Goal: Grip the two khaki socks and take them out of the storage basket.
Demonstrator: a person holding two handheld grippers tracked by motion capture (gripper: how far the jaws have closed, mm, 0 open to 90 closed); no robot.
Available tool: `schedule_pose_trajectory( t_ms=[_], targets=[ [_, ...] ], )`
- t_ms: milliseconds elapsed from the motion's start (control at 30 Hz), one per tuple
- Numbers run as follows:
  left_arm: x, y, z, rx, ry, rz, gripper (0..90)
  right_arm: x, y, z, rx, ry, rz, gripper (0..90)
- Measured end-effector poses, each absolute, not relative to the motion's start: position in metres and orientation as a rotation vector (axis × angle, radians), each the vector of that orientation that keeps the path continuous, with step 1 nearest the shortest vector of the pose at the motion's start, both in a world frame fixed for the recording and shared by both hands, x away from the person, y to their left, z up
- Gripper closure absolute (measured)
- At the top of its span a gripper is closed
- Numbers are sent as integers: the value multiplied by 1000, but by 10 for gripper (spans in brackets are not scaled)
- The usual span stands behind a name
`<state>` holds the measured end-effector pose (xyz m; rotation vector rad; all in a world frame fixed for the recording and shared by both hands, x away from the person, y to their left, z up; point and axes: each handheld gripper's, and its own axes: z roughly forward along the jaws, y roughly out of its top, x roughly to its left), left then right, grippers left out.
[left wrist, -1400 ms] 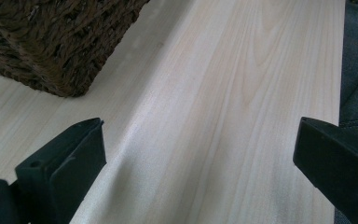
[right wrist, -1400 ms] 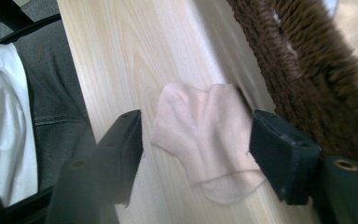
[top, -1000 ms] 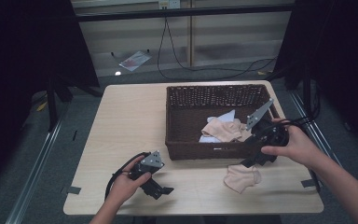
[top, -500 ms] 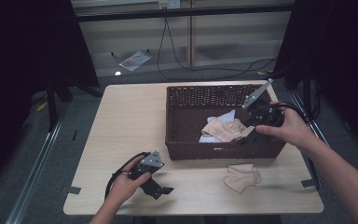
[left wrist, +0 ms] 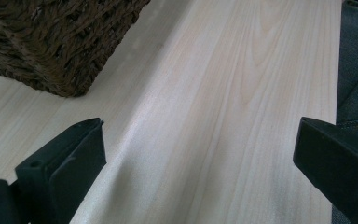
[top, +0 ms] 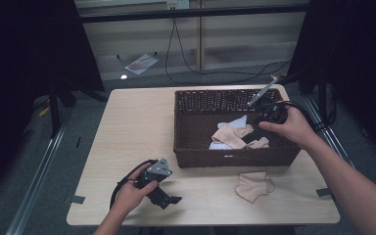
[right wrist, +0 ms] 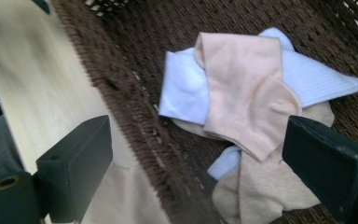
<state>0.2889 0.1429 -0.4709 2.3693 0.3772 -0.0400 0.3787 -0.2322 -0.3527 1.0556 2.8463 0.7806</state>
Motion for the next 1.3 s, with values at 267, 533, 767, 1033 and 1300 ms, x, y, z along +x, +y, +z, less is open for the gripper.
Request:
schedule_pose_trajectory(
  t_ms=[267, 533, 767, 1033, 1300],
  targets=[
    [290, 144, -470, 2377, 364, -42, 20, 397, -229, -373, 1108, 2838, 726, 96],
    [289, 144, -469, 2382, 371, -41, 20, 412, -223, -392, 1145, 2826, 690, 120],
    [289, 144, -470, 2374, 366, -44, 20, 422, -215, -408, 1153, 2848, 620, 136],
    [290, 144, -471, 2382, 352, -42, 20, 431, -210, -422, 1140, 2828, 609, 217],
    [290, 144, -472, 2370, 366, -50, 20, 436, -202, -427, 1110, 2807, 583, 296]
  ],
)
